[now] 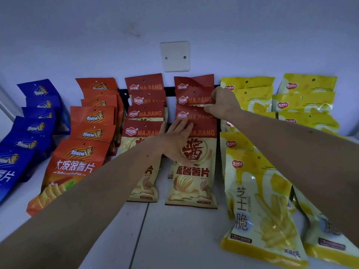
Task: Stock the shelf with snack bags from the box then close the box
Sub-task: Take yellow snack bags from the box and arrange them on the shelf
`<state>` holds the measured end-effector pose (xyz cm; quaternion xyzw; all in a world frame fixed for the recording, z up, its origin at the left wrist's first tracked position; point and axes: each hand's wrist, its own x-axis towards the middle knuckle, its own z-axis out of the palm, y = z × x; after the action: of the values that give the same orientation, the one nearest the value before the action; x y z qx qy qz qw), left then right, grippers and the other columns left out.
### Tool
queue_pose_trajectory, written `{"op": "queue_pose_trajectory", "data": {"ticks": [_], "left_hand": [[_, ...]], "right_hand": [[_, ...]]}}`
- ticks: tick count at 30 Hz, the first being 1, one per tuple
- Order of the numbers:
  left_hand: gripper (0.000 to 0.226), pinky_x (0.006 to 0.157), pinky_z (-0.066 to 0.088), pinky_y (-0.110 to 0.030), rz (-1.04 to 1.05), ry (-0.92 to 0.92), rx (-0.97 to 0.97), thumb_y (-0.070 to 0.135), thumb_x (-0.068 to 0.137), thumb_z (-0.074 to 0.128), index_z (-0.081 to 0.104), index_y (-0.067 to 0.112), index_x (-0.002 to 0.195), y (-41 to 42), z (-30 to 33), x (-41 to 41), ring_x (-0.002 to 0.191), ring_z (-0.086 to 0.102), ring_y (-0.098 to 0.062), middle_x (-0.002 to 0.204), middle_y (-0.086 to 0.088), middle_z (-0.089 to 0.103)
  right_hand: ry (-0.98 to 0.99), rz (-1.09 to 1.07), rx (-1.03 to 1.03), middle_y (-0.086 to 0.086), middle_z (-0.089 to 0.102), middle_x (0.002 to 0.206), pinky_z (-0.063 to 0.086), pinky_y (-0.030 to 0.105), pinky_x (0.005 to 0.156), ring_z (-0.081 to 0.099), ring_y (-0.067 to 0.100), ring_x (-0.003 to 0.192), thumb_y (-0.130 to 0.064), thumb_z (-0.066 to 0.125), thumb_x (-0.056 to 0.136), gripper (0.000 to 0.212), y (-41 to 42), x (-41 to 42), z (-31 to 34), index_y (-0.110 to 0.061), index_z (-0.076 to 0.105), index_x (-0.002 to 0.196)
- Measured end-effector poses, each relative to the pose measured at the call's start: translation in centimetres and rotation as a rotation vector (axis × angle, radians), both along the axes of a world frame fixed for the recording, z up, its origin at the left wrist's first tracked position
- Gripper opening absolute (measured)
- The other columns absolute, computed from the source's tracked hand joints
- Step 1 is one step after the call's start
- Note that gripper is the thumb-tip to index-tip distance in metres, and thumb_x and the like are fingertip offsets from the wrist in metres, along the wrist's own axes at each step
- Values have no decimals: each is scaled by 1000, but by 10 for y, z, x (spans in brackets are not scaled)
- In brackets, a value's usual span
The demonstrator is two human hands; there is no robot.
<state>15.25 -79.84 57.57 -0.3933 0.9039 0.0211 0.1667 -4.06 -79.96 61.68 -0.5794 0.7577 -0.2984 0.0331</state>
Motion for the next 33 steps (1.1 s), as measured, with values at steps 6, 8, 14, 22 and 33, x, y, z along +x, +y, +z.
{"op": "queue_pose_trajectory", "data": {"ticks": [6, 8, 14, 22, 33], "left_hand": [[132, 115, -15, -55, 9, 5, -7, 81, 67, 57, -29, 21, 147, -4, 10, 43, 139, -37, -19, 151, 1, -41], [130, 116, -14, -54, 33, -15, -32, 80, 69, 57, -29, 21, 147, -7, 11, 60, 139, -36, -20, 151, -1, -40], [131, 117, -11, -52, 178, 17, 4, 80, 68, 59, -32, 25, 145, -23, 7, 111, 140, -35, -26, 149, -4, -43], [136, 118, -2, -52, 359, 244, 108, 71, 68, 69, -38, 29, 141, -51, -6, 136, 142, -28, -36, 148, -12, -44], [146, 117, 13, -45, 345, 469, 239, 52, 66, 82, -43, 26, 137, -67, -12, 136, 146, -15, -31, 157, -17, -20]], "right_hand": [[111, 37, -91, 10, 51, 122, 46, 37, 91, 51, 28, 115, -27, 70, 81, 41, 2, 40, 5, -11, 56, 116], [97, 78, -81, 10, 55, 118, 48, 37, 89, 54, 28, 110, -24, 69, 81, 37, -1, 59, 2, -10, 57, 113], [-42, 191, 85, 17, 61, 108, 53, 43, 85, 60, 31, 98, -15, 62, 89, 27, -16, 111, -15, 0, 54, 111], [-193, 135, 197, 2, 35, 64, 33, 26, 52, 42, 18, 60, -22, 52, 97, 40, -49, 141, -24, -14, 32, 62], [-356, 72, 236, 17, 59, 119, 52, 36, 90, 60, 30, 106, -22, 46, 98, 34, -76, 157, -31, 2, 55, 119]]}}
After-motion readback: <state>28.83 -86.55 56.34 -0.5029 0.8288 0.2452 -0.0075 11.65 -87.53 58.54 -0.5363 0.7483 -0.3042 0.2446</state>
